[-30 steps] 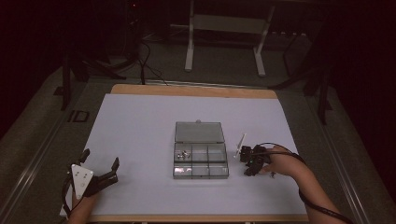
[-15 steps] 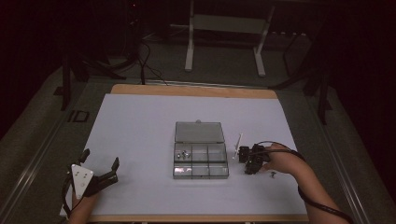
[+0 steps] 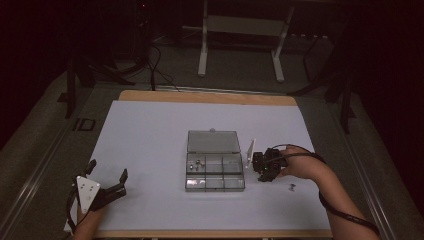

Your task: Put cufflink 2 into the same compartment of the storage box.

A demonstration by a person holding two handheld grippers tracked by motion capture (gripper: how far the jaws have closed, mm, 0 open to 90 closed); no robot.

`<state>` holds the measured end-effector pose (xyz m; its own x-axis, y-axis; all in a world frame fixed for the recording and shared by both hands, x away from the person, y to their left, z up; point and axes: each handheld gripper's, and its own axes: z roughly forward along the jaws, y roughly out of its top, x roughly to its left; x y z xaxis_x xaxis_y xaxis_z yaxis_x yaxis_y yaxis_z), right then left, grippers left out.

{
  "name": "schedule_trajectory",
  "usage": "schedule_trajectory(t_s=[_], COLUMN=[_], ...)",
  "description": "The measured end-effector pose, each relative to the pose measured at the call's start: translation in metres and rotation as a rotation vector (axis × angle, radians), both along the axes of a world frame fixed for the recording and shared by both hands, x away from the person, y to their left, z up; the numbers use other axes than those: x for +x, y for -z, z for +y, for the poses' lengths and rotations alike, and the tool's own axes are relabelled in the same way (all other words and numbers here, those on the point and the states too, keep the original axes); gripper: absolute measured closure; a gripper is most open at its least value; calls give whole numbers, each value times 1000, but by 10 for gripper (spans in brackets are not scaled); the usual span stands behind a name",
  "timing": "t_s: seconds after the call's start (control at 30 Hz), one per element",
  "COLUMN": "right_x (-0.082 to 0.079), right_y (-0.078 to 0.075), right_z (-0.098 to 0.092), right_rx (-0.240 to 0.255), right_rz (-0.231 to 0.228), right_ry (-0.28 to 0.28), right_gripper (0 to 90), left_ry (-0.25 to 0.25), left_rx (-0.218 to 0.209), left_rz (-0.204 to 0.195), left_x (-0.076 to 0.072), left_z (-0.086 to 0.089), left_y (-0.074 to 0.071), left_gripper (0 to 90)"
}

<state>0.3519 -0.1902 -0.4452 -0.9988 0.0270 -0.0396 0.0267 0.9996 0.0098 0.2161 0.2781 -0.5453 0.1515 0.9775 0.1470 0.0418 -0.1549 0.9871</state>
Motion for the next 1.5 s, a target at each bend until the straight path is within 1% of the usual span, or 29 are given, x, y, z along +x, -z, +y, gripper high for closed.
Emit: schedule_trajectory(t_s=[0.1,0.13,0.17,0.2,0.33,0.4,0.47,0.67,0.7,0.73,0.77,0.83,1.0,1.23,1.3,1.33,1.5], right_x=[-1,-2,-2,-3,-5,-5,-7,-10,-11,-11,-11,-13,-15,-18,-20,-20,-19], right_y=[-3,-10,-13,-15,-24,-26,-29,-33,-33,-33,-33,-34,-34,-25,-23,-23,-19], right_z=[2,8,11,14,24,30,36,58,62,66,70,77,95,119,127,127,136], right_rx=[4,13,14,16,29,41,39,68,72,75,76,72,73,76,87,87,122], right_rz=[-4,-6,-2,-8,-13,-19,-22,-26,-24,-30,-30,-35,-31,-24,-16,-16,-12], right_ry=[-8,-30,-30,-40,-51,-73,-84,-127,-130,-149,-155,-170,-208,-270,-276,-276,-285], right_gripper=[719,720,720,720,720,720,720,719,719,719,720,719,719,719,719,719,719], left_ry=[0,-1,-1,-1,0,0,0,1,2,2,2,3,5,7,7,7,8], left_rx=[0,0,0,0,2,0,0,-3,-3,-3,-3,-3,-2,-3,-3,-4,-4], left_rz=[0,0,0,0,-1,0,2,1,2,2,1,1,-1,0,0,-1,0], left_x=[0,0,0,0,0,0,0,0,0,0,0,0,0,0,0,0,0], left_z=[0,0,0,0,0,0,0,1,1,1,1,1,1,1,1,1,1], left_y=[0,0,0,0,0,0,0,0,0,0,0,0,0,0,0,0,0], left_gripper=[24,24,24,24,24,24,24,24,24,24,24,24,24,24,24,24,24])
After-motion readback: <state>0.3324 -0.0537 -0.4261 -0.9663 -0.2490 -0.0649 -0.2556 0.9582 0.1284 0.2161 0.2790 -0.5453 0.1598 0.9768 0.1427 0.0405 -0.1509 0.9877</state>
